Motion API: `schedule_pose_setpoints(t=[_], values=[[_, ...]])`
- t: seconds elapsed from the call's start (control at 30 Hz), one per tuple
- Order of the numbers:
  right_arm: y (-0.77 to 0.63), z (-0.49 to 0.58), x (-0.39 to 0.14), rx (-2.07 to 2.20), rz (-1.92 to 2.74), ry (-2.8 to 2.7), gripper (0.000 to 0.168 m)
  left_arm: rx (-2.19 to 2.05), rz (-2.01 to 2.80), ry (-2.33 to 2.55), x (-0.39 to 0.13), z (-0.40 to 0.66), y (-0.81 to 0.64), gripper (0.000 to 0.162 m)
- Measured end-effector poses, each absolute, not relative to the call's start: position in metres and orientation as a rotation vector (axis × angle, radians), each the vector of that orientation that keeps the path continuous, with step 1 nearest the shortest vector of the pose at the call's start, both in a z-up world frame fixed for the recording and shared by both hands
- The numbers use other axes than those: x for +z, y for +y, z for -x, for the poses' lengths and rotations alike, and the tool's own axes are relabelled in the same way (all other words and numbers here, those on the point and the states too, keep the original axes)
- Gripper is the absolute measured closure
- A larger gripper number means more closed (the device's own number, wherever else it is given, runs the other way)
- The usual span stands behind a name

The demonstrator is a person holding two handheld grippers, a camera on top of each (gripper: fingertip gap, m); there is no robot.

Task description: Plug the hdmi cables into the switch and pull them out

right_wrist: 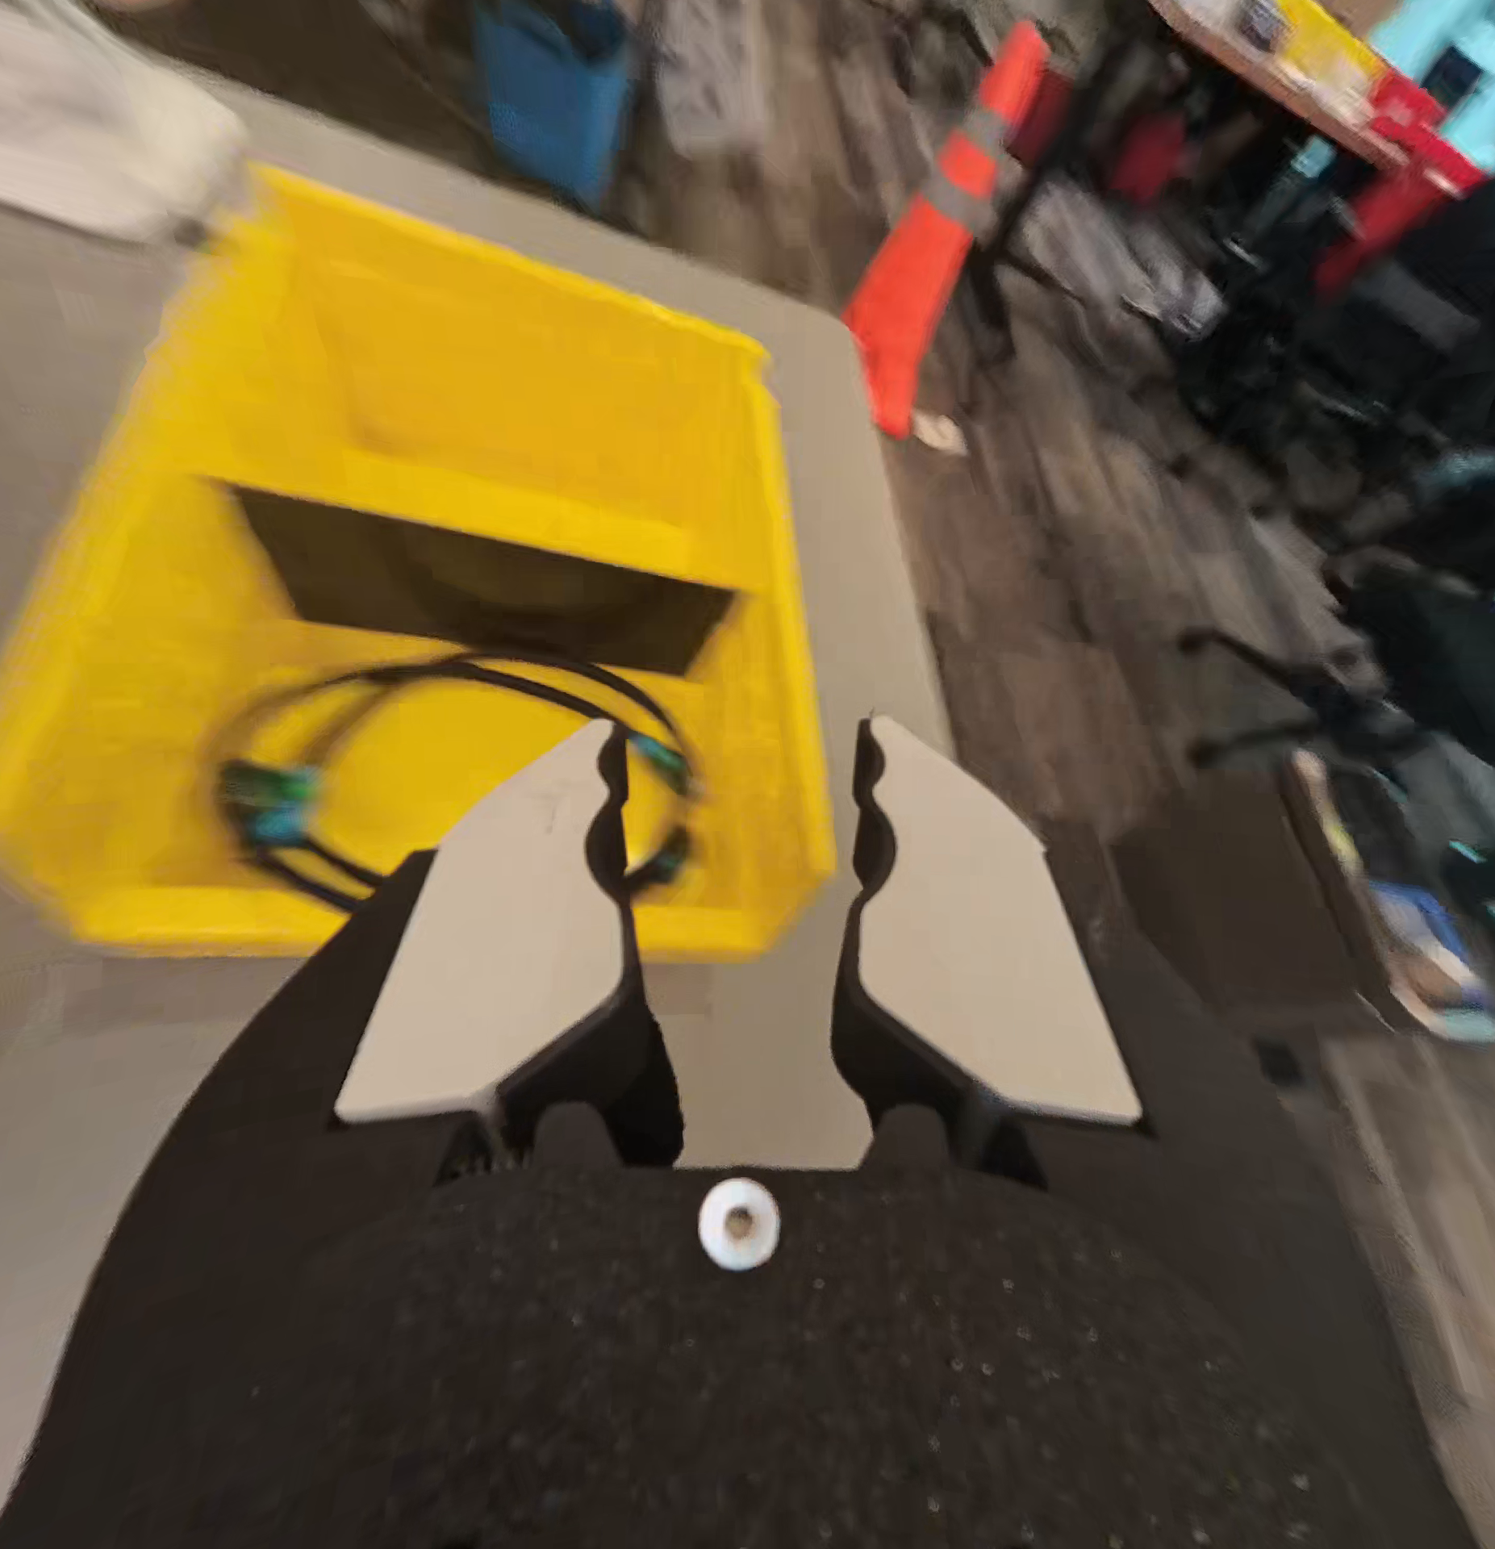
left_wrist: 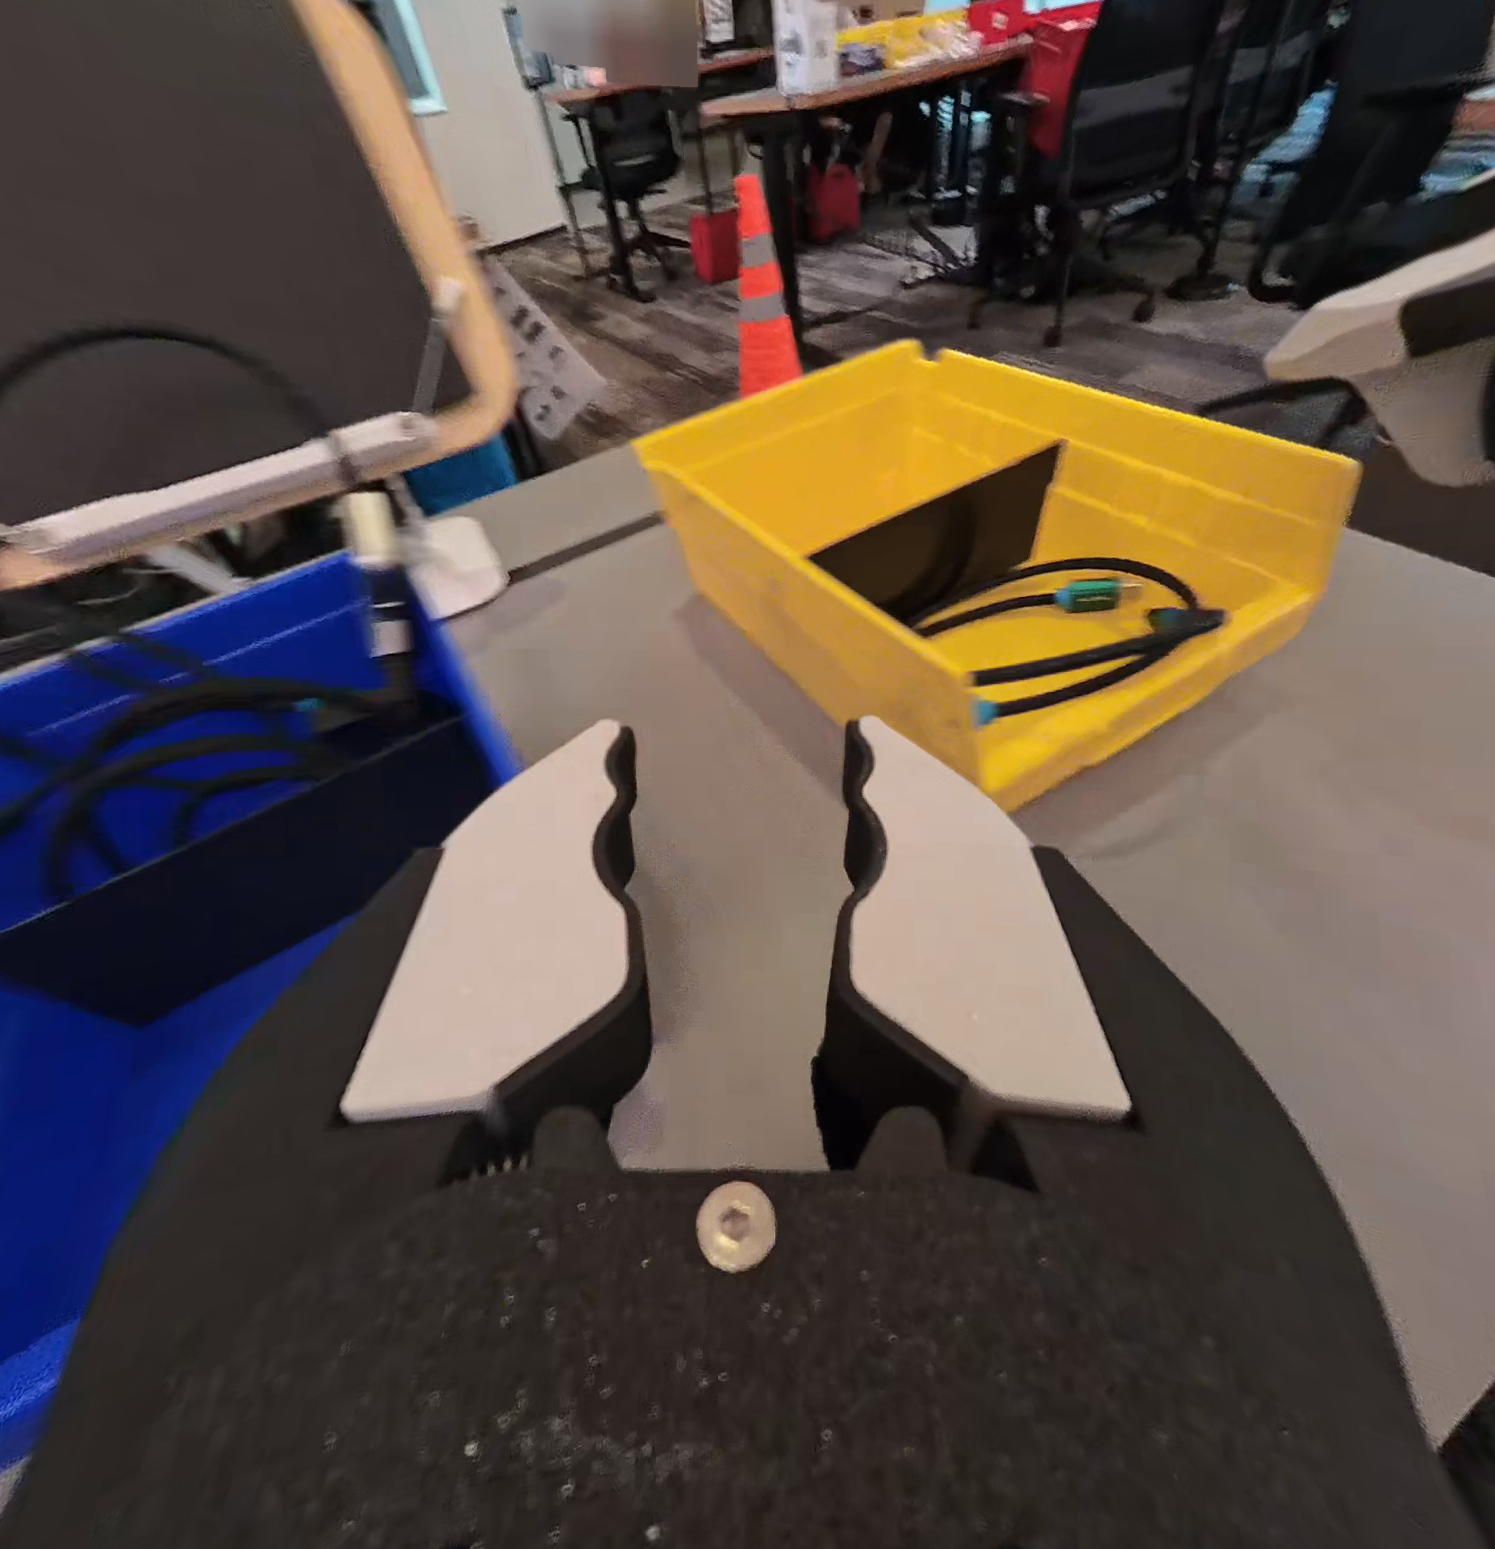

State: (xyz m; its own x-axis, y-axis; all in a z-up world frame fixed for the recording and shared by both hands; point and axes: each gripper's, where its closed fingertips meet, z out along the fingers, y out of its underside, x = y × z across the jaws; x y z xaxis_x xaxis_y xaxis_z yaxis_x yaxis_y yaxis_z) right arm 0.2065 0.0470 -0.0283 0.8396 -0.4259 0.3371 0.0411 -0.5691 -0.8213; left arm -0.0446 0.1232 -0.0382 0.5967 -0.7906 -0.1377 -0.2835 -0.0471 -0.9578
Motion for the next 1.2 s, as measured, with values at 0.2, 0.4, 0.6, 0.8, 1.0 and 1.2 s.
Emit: schedule_pose_setpoints(t=[0.2, 0.4, 0.6, 0.8, 1.0, 1.2], values=[[0.133, -0.01, -0.028, 0.071, 1.954, 0.063, 0.113, -0.298, 1.645, 0.646, -0.025, 0.202, 0.201, 0.109], [0.178, 0.068, -0.106, 0.034, 2.057, 0.044, 0.099, -0.313, 1.866, 0.497, -0.087, 0.269, 0.245, 0.108], [0.193, 0.062, -0.132, -0.085, 2.08, 0.252, 0.163, -0.302, 1.958, 0.601, -0.122, 0.243, 0.268, 0.154], [0.193, 0.074, -0.127, -0.23, 2.055, 0.306, 0.164, -0.307, 1.988, 0.486, -0.117, 0.254, 0.281, 0.158], [0.201, 0.105, -0.113, -0.147, 2.036, 0.363, 0.165, -0.28, 1.934, 0.432, -0.082, 0.285, 0.286, 0.159], [0.232, 0.166, -0.087, -0.136, 1.975, 0.255, 0.165, -0.237, 1.887, 0.309, -0.06, 0.356, 0.304, 0.158]])
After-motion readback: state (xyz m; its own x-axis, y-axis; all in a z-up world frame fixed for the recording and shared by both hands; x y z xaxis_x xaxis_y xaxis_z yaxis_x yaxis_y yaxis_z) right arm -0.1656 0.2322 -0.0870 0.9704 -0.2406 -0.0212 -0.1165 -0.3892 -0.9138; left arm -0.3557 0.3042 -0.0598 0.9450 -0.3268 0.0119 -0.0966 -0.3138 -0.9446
